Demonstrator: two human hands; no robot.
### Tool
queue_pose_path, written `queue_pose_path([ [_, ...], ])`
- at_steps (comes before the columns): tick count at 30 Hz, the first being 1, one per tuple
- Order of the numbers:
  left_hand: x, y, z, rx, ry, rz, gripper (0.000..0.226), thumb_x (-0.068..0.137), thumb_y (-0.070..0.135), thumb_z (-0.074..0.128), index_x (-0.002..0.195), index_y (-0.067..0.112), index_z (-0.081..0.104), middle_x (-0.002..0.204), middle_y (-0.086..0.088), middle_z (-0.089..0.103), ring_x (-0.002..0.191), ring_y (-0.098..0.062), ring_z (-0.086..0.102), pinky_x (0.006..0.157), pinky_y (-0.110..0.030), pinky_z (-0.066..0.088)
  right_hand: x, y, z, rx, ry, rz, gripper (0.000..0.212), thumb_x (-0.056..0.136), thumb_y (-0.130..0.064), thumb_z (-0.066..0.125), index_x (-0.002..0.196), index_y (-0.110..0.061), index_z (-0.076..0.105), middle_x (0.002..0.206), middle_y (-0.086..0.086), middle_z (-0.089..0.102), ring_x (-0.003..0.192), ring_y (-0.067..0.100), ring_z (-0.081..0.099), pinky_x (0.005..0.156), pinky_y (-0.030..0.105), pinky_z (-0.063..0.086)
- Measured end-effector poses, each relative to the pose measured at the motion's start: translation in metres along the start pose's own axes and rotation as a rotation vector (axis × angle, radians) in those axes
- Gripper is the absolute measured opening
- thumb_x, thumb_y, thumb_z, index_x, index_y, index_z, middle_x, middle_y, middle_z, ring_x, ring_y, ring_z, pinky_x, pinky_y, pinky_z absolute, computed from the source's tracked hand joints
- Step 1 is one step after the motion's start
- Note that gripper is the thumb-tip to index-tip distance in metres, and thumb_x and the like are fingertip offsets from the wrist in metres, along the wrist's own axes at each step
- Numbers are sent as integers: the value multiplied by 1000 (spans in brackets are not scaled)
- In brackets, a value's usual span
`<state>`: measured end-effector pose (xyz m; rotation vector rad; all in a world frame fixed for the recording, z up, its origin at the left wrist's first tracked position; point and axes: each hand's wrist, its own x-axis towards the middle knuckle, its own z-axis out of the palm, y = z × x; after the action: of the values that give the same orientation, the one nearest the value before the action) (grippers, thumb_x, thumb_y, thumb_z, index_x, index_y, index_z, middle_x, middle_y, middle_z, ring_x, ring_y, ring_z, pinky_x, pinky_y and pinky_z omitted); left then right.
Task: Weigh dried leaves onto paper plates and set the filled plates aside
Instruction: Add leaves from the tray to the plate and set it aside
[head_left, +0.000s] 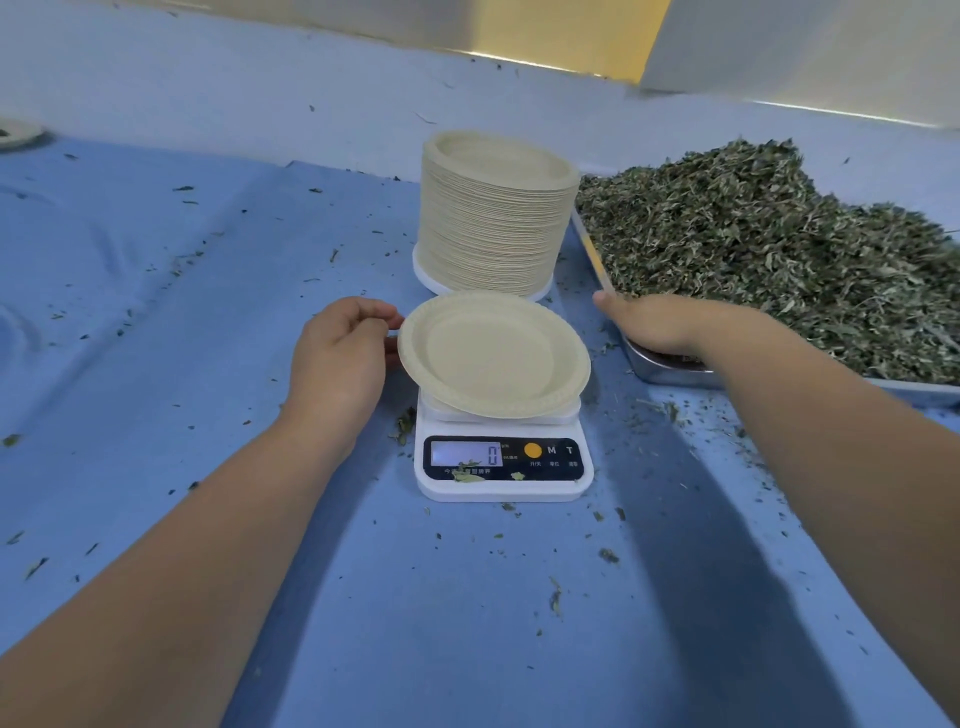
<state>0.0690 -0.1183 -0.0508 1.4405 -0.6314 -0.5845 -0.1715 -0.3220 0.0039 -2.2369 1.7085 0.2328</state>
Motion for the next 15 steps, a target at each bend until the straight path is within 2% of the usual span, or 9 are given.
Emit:
queue_pose_path([
  [2,0,0,1,-5,3,0,29,95,6,45,95,20,71,99,2,77,76,-7,73,70,-22,55,-1,0,-10,-117,9,-22,88,95,-77,14,136,-11,56,144,18,51,129,36,50,106,44,37],
  [3,1,0,1,-9,5,0,29,95,6,45,95,20,71,100,2,76,75,-7,73,69,-22,55,-1,0,-15,-108,80,-50,81,98,-74,18,108,-8,65,114,18,63,104,35,61,89,39,45],
  [5,1,0,1,-13,10,3,29,95,6,45,95,20,70,102,1,76,73,-6,73,65,-19,55,4,3,-22,-84,305,-105,67,104,-58,30,70,-7,57,72,14,63,71,32,61,65,33,44],
  [6,1,0,1,-14,13,5,29,95,6,45,95,20,70,102,1,76,72,-6,72,63,-16,54,9,6,-23,-82,399,-124,55,104,-46,37,70,-7,57,68,14,61,69,33,60,62,33,44],
  [8,1,0,1,-12,16,3,30,95,6,45,95,21,70,102,2,75,71,-4,72,60,-12,52,19,8,-19,-106,492,-117,26,97,-28,46,102,-10,64,93,16,65,86,34,60,71,38,52],
  [9,2,0,1,-6,14,2,30,95,7,45,94,22,70,102,3,75,71,-4,72,59,-12,51,23,8,-15,-152,503,-87,34,95,-25,49,125,-13,59,118,18,62,108,36,58,86,46,54],
  [11,1,0,1,5,7,3,29,96,8,45,94,22,71,99,4,76,72,-5,72,62,-14,53,31,10,-7,-301,463,-28,50,96,-28,51,145,-17,43,159,17,30,147,37,25,114,60,30],
  [13,1,-1,1,8,8,0,29,97,8,46,94,22,71,96,6,76,73,-5,72,67,-21,55,40,13,0,-365,375,37,51,99,-33,49,146,-17,40,164,16,20,150,38,19,117,61,21],
  [15,2,-1,1,2,10,1,29,97,7,46,95,21,71,96,6,76,72,-5,72,66,-20,55,46,16,1,-302,235,33,41,103,-29,43,138,-9,46,149,21,43,131,38,45,108,47,41],
])
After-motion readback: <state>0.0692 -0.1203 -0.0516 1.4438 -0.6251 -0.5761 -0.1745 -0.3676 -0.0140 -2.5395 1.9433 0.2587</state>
